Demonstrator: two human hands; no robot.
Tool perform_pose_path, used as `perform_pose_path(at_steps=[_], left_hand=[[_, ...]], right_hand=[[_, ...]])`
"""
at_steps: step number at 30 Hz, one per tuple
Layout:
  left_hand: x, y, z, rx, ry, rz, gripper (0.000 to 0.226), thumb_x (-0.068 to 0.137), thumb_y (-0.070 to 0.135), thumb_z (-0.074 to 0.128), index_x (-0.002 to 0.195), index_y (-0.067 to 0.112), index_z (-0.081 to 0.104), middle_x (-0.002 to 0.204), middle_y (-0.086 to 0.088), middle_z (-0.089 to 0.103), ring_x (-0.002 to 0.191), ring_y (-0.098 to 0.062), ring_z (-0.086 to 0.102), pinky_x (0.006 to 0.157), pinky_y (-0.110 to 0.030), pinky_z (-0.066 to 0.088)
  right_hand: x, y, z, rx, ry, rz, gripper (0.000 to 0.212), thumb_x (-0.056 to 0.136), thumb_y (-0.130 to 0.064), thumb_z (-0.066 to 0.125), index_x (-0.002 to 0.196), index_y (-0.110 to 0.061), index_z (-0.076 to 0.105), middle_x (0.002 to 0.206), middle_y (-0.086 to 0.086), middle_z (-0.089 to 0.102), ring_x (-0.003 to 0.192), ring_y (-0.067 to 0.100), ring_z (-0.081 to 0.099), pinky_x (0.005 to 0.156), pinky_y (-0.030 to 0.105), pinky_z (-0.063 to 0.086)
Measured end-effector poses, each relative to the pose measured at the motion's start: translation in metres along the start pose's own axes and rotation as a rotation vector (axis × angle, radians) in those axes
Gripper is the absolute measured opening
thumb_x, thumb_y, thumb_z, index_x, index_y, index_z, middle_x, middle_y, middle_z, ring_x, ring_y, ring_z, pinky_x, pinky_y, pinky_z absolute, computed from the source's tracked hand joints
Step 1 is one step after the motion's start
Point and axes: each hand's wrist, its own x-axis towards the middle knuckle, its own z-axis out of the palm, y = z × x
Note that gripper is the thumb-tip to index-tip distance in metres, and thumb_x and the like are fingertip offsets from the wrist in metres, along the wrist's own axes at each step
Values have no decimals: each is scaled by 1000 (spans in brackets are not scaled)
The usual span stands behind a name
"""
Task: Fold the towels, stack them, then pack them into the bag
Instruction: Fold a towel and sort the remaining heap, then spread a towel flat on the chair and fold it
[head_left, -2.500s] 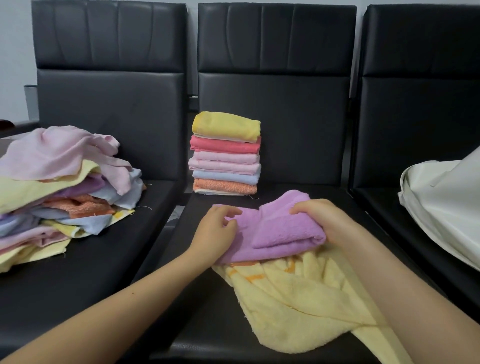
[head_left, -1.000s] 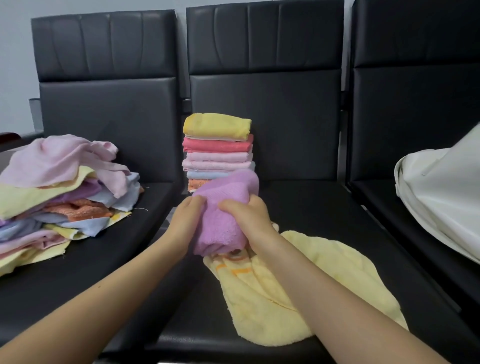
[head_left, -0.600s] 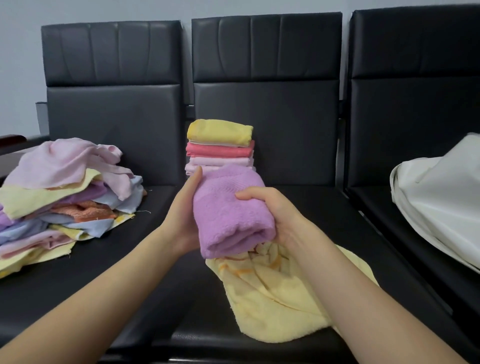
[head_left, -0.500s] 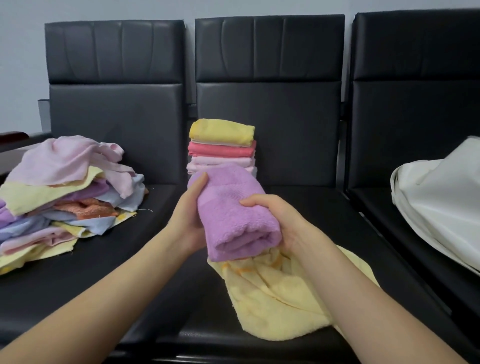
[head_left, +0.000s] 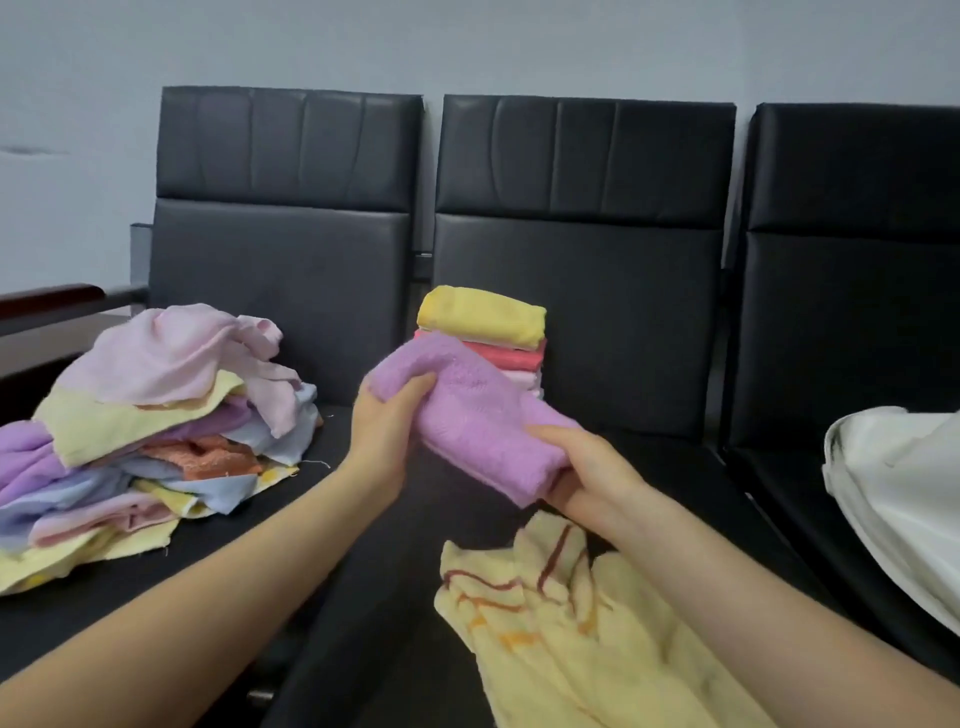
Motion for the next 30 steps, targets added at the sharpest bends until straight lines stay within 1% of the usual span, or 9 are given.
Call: perform_pose_path(at_steps=[4,6,8,10,14,17,21,25,30], left_hand=[[70,22,10,230,20,265,40,84,17,69,120,22,51,112,7,61,101,-5,61,83,-19,52],[106,36,25,277,34,354,38,86,12,66,117,24,49,107,9,59,96,-6,60,73,-12,48],[146,47,40,377,69,410,47,85,14,65,127,25,48,114,4,52,96,-13,56,78,-18,43],[188,44,51,534,84,393,55,87,19,63,138,28,46,121,2,42,97,-15,51,83,-21,37],[243,-8,54,957,-21,212,36,86,38,54,120,34,65,126,-3,58,114,-27,53,91,-37,48],[248,-29,55,980,-31,118,42,82,49,46,115,37,67,118,-4,62,117,-28,51,94,-42,48],[228,-3,69,1235,49,381,45,94,44,49,136,27,52,150,-11,31,140,-28,24,106,-46,29],[160,24,81,1084,-28,549,41,94,33,52,133,21,53,146,-8,35,135,-26,32,101,-40,34],[41,11,71,996,-397,363,27,95,29,49,111,18,68,117,1,62,104,-18,57,89,-35,47]], right_hand=[[57,-83,17,-117,111,-182,19,89,1,48,81,-12,59,71,6,51,64,16,51,62,30,45],[94,-112,30,-264,155,-372,21,84,0,51,100,-9,61,85,7,54,73,17,54,63,26,42],[134,-137,39,-425,241,-527,58,85,-3,53,141,-16,44,123,5,51,109,20,53,85,26,43],[177,-149,43,-543,321,-614,69,88,-4,51,151,-27,31,148,6,39,131,24,44,97,26,37],[262,-119,34,-1008,351,-438,45,95,-10,42,139,-15,51,144,14,47,130,31,46,103,30,36],[286,-101,26,-1078,318,-214,44,102,-22,30,140,-7,46,144,16,46,130,37,44,105,38,35],[240,-109,9,-1003,378,-334,57,101,-44,29,153,-21,23,154,17,25,136,38,35,112,45,30],[153,-105,-11,-809,319,-427,46,100,-37,40,137,-11,48,135,18,52,108,24,57,93,37,47],[46,-51,-47,-1050,87,-134,32,100,-36,48,91,-13,69,86,5,68,67,14,58,59,24,42]])
